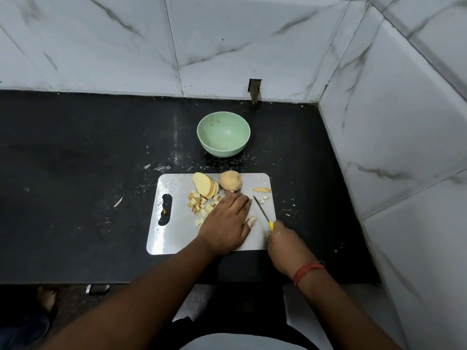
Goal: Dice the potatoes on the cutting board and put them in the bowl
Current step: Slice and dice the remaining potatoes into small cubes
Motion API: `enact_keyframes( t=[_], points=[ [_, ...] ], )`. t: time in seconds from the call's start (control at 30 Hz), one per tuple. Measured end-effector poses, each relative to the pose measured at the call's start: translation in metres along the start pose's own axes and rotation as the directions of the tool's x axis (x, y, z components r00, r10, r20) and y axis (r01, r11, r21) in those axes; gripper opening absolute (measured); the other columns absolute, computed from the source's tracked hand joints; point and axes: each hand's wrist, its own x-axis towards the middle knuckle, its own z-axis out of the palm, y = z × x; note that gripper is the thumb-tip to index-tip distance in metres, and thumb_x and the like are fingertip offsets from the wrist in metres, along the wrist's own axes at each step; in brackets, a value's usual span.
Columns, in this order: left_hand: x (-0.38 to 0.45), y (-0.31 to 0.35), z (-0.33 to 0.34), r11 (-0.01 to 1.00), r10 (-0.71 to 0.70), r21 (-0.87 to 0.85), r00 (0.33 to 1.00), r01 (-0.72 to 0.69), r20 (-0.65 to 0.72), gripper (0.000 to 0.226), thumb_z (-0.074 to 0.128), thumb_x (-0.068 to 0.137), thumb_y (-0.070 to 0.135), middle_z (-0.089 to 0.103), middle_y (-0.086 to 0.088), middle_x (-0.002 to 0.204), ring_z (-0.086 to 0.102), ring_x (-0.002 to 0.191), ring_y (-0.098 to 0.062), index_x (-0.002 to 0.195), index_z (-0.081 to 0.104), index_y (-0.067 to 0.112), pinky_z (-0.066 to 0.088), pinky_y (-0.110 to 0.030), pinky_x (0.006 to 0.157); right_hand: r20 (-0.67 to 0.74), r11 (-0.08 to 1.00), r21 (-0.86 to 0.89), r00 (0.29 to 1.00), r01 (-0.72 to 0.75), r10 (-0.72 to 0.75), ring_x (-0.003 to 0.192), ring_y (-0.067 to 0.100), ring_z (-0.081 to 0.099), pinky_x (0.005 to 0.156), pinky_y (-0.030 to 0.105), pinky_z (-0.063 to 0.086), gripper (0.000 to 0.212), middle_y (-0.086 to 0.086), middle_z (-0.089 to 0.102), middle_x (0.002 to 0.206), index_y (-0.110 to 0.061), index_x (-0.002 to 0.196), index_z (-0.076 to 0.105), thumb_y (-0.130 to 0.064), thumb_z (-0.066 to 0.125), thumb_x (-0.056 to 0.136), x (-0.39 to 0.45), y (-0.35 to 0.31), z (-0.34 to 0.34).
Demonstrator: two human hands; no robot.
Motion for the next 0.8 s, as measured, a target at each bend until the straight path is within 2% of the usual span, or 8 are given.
enact_keyframes(
  t=[0.13,0.33,0.53,0.67,0.73,0.8],
  points=[
    [0.001,0.000,-0.001,1.000,0.009,-0.001,1.000,-0.010,-0.022,0.055,0.042,0.106,0.042,0.058,-0.011,0.140,0.045,0.135,-0.028,0.142,0.057,0.002,0.033,-0.044,0.120,0.057,0.999,-0.028,0.998,-0.032,0.034,0.094,0.032,0.063,0.071,0.033,0.046,0.027,0.017,0.063,0.109,-0.007,0.121,0.042,-0.009,0.038,0.094,0.007,-0.008,0.000],
    [0.000,0.001,-0.003,1.000,0.003,0.005,1.000,-0.003,-0.013,0.056,0.040,0.106,0.043,0.057,-0.010,0.141,0.045,0.136,-0.027,0.142,0.057,0.004,0.033,-0.044,0.121,0.086,0.998,-0.002,0.995,-0.057,0.057,0.094,0.032,0.064,0.075,0.035,0.049,0.023,0.016,0.063,0.107,-0.008,0.117,0.044,-0.011,0.039,0.095,-0.005,0.003,0.004],
    [-0.003,0.002,-0.001,1.000,0.003,0.008,1.000,-0.003,-0.020,0.057,0.040,0.107,0.044,0.056,-0.013,0.143,0.045,0.139,-0.029,0.144,0.056,0.004,0.031,-0.046,0.122,-0.039,0.992,0.127,0.999,0.002,0.003,0.088,0.028,0.063,0.078,0.039,0.052,0.017,0.012,0.063,0.099,-0.013,0.108,0.046,-0.026,0.037,0.102,-0.014,0.011,-0.011],
    [0.003,0.006,-0.010,0.999,0.051,0.009,0.992,-0.051,-0.112,0.055,0.040,0.107,0.043,0.060,-0.015,0.136,0.051,0.133,-0.030,0.137,0.061,0.001,0.034,-0.048,0.120,-0.106,0.974,0.224,0.994,0.033,-0.009,0.080,0.025,0.062,0.069,0.037,0.052,0.017,0.008,0.062,0.092,-0.015,0.104,0.046,-0.030,0.039,0.103,-0.013,0.016,-0.021],
    [0.016,0.015,-0.015,0.995,0.100,0.003,0.991,-0.100,-0.092,0.057,0.040,0.108,0.045,0.059,-0.014,0.136,0.051,0.132,-0.031,0.136,0.061,0.001,0.033,-0.048,0.120,-0.125,0.961,0.275,0.992,0.034,0.000,0.083,0.027,0.062,0.066,0.034,0.047,0.017,0.009,0.060,0.092,-0.014,0.104,0.046,-0.030,0.040,0.103,-0.011,0.019,-0.025],
    [0.032,0.024,-0.016,0.985,0.171,-0.030,0.985,-0.171,-0.010,0.061,0.038,0.108,0.049,0.057,-0.014,0.140,0.049,0.134,-0.032,0.140,0.058,0.001,0.032,-0.046,0.122,-0.136,0.946,0.322,0.991,0.042,0.003,0.082,0.029,0.060,0.063,0.035,0.046,0.015,0.008,0.057,0.088,-0.014,0.101,0.045,-0.028,0.040,0.102,-0.010,0.020,-0.027]
  ],
)
